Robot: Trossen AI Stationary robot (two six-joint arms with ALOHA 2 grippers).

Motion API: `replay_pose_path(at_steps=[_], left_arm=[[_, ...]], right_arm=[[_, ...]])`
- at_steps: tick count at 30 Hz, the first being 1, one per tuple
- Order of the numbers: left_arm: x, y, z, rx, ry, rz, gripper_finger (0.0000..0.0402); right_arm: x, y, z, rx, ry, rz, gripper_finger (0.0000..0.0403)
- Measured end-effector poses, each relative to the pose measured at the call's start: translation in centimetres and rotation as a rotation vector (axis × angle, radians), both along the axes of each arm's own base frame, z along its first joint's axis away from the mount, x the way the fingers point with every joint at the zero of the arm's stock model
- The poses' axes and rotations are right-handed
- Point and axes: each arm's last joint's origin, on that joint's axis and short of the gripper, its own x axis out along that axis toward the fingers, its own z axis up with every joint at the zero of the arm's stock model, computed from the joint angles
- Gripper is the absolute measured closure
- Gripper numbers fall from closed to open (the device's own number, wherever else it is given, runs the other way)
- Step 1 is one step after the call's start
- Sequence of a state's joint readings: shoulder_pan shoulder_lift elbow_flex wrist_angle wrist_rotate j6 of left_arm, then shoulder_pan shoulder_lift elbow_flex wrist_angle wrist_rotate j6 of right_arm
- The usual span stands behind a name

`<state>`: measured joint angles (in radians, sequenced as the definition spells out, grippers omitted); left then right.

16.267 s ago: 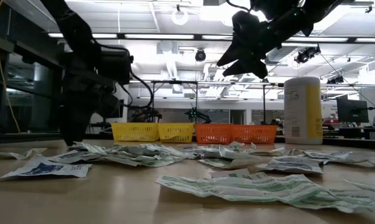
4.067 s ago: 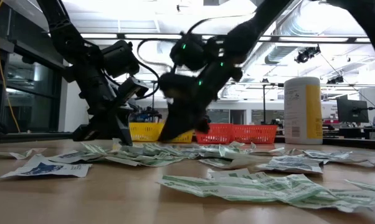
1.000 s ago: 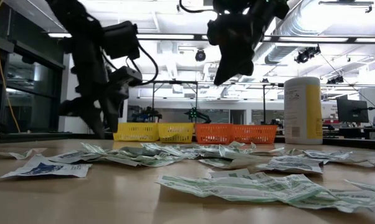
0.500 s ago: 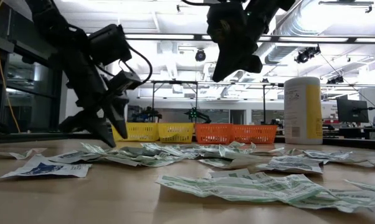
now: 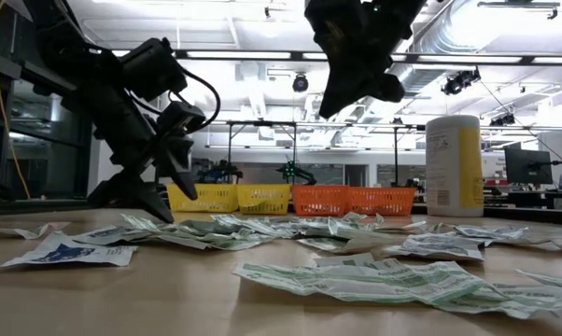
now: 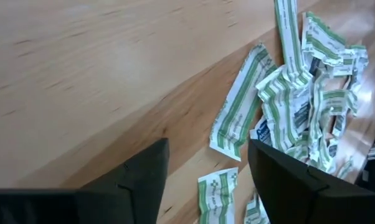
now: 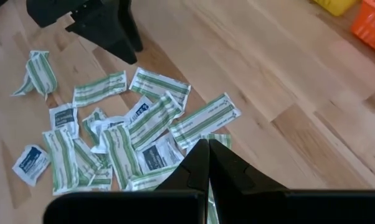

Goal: Pick & Place First Aid Supplies
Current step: Put the green pad into the right orange bin

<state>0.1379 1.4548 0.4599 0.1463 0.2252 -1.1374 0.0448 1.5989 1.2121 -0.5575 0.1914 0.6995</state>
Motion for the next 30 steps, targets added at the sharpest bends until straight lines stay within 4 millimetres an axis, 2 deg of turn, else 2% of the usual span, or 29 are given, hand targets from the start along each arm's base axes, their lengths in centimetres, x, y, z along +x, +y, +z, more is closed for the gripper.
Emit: replay_pose_path(at_steps=[15, 21, 30], left_arm=[[1.0, 0.0, 1.0, -0.067, 0.061, 0.044, 0.0174], [2.0, -0.5, 0.6, -0.086, 0.1, 0.046, 0.0174], [3.2, -1.2, 0.0, -0.118, 0.136, 0.076, 0.0174]], right_arm=[[-0.6, 0.3, -0.4, -0.041, 0.086, 0.09, 0.0403], [-1.3, 0.1, -0.3, -0.068, 0.146, 0.113, 0.0403], [-3.1, -0.6, 2.3, -0.134, 0.098, 0.133, 0.0403]])
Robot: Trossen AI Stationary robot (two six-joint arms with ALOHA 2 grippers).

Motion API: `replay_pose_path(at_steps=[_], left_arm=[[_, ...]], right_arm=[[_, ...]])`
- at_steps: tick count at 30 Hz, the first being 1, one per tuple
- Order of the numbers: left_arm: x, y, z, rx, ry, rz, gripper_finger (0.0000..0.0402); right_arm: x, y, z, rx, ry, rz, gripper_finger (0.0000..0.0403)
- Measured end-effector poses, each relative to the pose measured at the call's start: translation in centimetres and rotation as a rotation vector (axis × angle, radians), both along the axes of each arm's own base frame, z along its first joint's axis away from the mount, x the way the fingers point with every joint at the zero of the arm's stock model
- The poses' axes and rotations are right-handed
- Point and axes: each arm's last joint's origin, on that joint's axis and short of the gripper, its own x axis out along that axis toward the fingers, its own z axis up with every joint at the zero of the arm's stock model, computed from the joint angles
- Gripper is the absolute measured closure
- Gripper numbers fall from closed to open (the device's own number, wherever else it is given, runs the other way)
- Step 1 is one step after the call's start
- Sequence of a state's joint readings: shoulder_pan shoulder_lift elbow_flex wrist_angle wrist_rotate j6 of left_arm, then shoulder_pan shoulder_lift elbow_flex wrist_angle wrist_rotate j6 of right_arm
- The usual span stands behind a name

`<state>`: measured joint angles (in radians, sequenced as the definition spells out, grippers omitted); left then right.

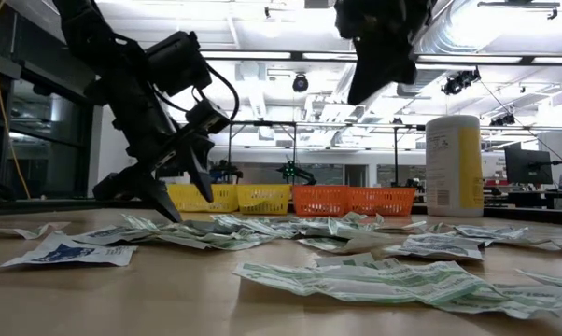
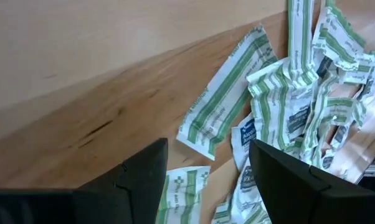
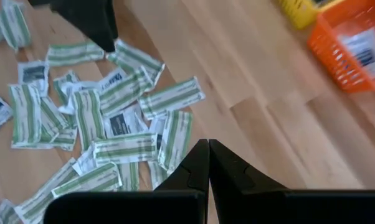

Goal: Pick & Place First Aid Supplies
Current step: Put the green pad into the right orange bin

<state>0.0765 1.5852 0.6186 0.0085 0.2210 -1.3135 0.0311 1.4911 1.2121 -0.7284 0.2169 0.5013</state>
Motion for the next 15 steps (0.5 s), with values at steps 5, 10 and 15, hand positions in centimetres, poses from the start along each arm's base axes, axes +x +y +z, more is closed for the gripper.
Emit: replay_pose_path(at_steps=[5, 10, 15], left_arm=[[0.5, 0.0, 0.5, 0.006, -0.004, 0.007, 0.0174], [0.9, 0.0, 0.9, 0.025, -0.015, 0.044, 0.0174], [1.0, 0.0, 0.9, 0.029, -0.015, 0.077, 0.0174]], right_arm=[[-1.5, -0.3, 2.1, -0.05, -0.062, -0.005, 0.0403], [-3.1, -0.4, 4.1, -0.082, -0.13, -0.006, 0.0403], [-4.3, -0.5, 5.5, -0.108, -0.179, -0.002, 0.0403]])
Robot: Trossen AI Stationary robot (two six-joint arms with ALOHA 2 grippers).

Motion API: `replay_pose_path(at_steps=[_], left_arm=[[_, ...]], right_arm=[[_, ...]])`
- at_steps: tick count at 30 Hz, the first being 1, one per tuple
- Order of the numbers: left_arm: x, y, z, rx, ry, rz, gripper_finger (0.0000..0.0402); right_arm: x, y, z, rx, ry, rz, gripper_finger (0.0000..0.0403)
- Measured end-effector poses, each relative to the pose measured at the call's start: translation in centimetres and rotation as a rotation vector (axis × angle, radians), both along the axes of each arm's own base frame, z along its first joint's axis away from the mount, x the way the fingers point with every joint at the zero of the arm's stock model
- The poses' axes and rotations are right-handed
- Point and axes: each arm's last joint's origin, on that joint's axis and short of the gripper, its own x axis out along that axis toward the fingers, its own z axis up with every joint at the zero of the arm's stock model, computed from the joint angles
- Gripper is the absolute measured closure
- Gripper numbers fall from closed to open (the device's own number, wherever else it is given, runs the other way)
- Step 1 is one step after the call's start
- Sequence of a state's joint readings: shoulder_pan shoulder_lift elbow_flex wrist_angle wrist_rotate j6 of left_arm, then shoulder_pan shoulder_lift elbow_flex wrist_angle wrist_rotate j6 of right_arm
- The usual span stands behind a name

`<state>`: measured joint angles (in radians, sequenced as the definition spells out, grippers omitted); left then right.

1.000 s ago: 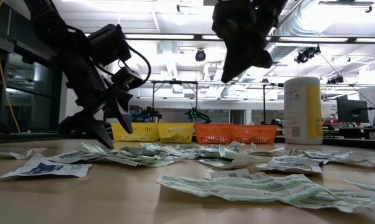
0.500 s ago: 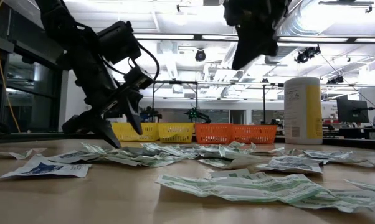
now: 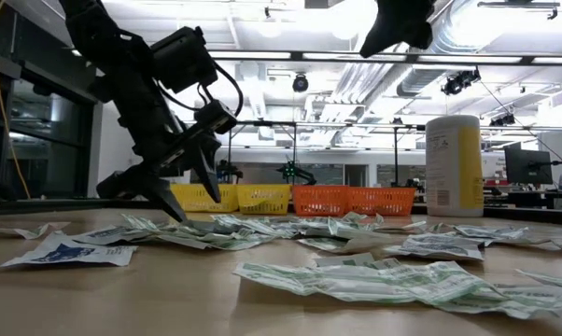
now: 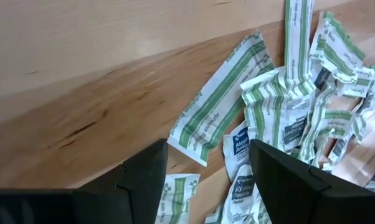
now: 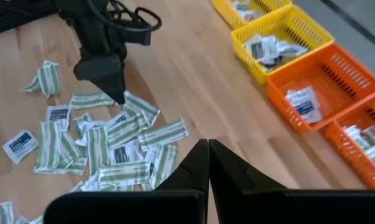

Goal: Pick & Place First Aid Supplies
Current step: Put the green pad into the right orange bin

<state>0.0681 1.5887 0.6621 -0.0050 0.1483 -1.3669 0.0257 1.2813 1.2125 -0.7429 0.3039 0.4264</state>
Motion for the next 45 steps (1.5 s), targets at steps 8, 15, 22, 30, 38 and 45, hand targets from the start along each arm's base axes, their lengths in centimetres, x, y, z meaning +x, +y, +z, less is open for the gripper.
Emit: replay_pose_path(at_steps=[8, 15, 22, 30, 38, 45], left_arm=[[0.05, 0.1, 0.01, 0.009, -0.001, 0.049, 0.0196], [0.08, 0.24, -0.02, 0.032, 0.001, 0.094, 0.0248], [0.06, 0.48, -0.04, 0.065, 0.004, 0.15, 0.0294], [0.04, 0.54, -0.06, 0.077, 0.007, 0.162, 0.0327], [0.03, 0.58, -0.06, 0.089, 0.007, 0.167, 0.037], [0.04, 0.55, -0.04, 0.1, 0.004, 0.141, 0.0399]], right_arm=[[-0.5, -0.06, 0.5, -0.034, -0.01, 0.013, 0.0403], [-0.49, 0.03, 0.49, -0.027, -0.007, 0.037, 0.0403], [-0.48, 0.09, 0.47, -0.017, -0.005, 0.056, 0.0403], [-0.47, 0.4, 0.46, -0.007, -0.001, 0.096, 0.0403], [-0.47, 0.68, 0.46, -0.008, -0.001, 0.106, 0.0403], [-0.47, 0.69, 0.46, -0.005, -0.001, 0.109, 0.0403]])
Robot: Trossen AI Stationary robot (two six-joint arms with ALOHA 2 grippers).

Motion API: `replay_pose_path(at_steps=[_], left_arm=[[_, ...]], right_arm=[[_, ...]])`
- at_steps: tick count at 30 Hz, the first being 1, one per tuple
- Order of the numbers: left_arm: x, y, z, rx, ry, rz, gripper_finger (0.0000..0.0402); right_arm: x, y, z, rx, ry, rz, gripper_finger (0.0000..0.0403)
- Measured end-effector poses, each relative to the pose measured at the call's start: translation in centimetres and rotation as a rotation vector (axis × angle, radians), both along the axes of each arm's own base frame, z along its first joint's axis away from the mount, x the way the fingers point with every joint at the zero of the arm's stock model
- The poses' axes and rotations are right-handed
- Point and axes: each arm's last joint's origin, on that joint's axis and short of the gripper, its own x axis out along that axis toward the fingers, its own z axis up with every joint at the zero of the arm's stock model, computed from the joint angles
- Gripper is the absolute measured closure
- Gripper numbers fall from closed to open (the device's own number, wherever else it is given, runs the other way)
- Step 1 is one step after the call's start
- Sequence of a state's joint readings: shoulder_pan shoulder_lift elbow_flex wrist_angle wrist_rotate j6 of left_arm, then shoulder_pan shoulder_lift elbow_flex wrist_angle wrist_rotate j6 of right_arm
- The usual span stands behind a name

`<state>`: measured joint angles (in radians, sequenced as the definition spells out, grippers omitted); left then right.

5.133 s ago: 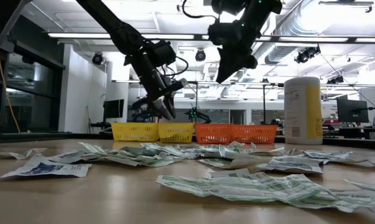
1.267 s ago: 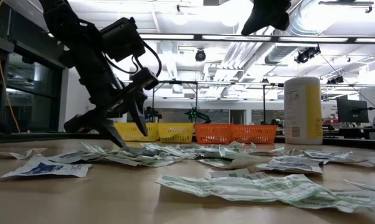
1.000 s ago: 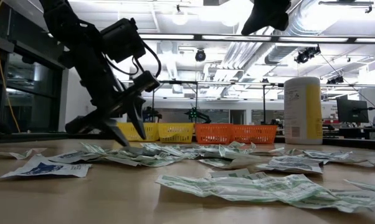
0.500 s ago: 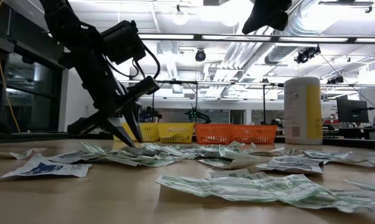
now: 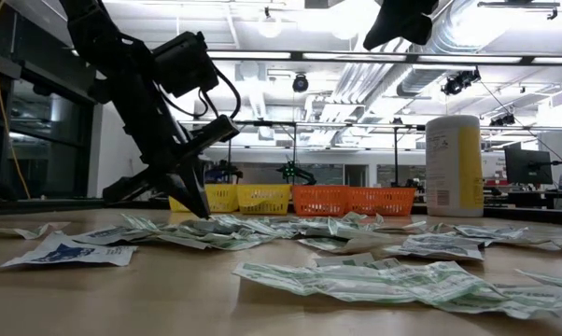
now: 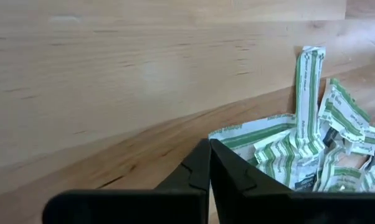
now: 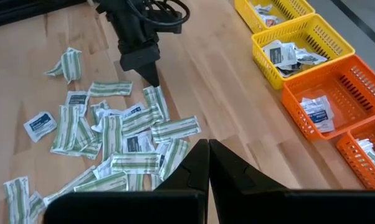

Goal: Pick & Place First Aid Supplies
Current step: Put the green pad into the right orange bin

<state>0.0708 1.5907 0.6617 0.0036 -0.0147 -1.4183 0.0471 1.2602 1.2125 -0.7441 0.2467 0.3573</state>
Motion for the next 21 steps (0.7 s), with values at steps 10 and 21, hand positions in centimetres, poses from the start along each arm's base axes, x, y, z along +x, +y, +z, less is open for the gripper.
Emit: replay_pose_path(at_steps=[10, 21], left_arm=[[-0.1, 0.1, 0.1, 0.07, 0.006, -0.057, 0.0401], [-0.3, 0.1, 1.3, 0.162, -0.019, -0.136, 0.0401]], right_arm=[[0.0, 0.1, 0.0, 0.044, 0.001, 0.033, 0.0401], [0.1, 0.1, 0.0, 0.06, -0.015, 0.007, 0.0329]])
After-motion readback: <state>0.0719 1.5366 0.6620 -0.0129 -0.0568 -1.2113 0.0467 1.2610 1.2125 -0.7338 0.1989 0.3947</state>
